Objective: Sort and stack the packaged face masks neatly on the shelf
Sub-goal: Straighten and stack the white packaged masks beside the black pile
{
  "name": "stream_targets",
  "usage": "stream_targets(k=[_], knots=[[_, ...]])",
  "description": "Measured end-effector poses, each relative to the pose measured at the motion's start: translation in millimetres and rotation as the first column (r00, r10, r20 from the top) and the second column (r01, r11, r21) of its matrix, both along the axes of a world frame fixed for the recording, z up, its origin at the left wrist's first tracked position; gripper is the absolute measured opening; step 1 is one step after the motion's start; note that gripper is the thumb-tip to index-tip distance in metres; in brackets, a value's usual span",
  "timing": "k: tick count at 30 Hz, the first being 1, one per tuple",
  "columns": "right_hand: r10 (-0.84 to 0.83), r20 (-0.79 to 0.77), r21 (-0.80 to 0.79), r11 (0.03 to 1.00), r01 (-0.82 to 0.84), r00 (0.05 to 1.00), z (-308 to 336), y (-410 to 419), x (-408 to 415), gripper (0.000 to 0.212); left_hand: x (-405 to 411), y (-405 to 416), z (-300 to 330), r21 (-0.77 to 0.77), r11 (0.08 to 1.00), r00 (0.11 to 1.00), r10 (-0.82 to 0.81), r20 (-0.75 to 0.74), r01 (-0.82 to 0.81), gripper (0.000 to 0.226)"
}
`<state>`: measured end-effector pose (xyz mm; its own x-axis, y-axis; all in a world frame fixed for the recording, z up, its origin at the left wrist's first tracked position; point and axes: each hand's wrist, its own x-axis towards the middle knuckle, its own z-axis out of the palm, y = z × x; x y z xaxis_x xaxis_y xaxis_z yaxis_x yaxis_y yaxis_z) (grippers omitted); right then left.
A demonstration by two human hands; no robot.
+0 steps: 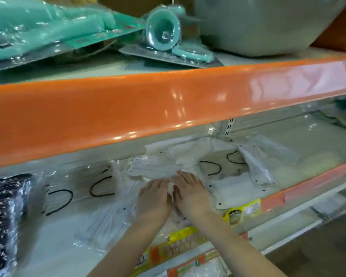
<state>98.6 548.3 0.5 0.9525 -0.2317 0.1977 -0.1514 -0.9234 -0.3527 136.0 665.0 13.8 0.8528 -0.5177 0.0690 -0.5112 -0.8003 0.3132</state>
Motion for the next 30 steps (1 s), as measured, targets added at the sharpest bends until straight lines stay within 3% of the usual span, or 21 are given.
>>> stream_targets(k=[4, 8, 15, 21, 25, 30], knots=[[-0.082, -0.019, -0.020, 0.996, 0.082, 0.996, -0.8, -48.0, -7.9, 0.048, -5.8, -44.4, 0.7, -0.035, 0.996, 0.996, -0.082, -0.016, 0.082, 0.061], [-0.123, -0.009, 0.012, 0.992, 0.123, 0.992, -2.1, -79.2, -18.0, 0.048, -4.7, -82.2, -2.5, -0.040, 0.992, 0.993, -0.118, 0.000, 0.118, 0.043], [-0.176, -0.207, -0.020, 0.984, 0.176, 0.962, -12.4, -104.7, -13.8, 0.071, -4.0, -116.5, -13.4, -0.046, 0.994, 0.994, -0.098, -0.041, 0.097, 0.040], [-0.169, -0.159, -0.044, 0.985, 0.164, 0.973, -18.4, -106.0, -5.7, 0.057, -2.9, -118.6, -22.3, -0.076, 0.996, 0.998, -0.051, -0.034, 0.049, 0.042], [-0.172, -0.099, -0.062, 0.984, 0.167, 0.980, -20.8, -106.6, -4.5, 0.050, 0.1, -121.6, -27.7, -0.254, 0.967, 0.991, -0.052, -0.124, 0.020, 0.041], [-0.150, -0.069, -0.031, 0.988, 0.149, 0.986, -17.9, -108.5, 1.2, 0.035, -2.4, -129.0, -22.4, -0.564, 0.819, 0.939, -0.104, -0.327, -0.105, 0.036]])
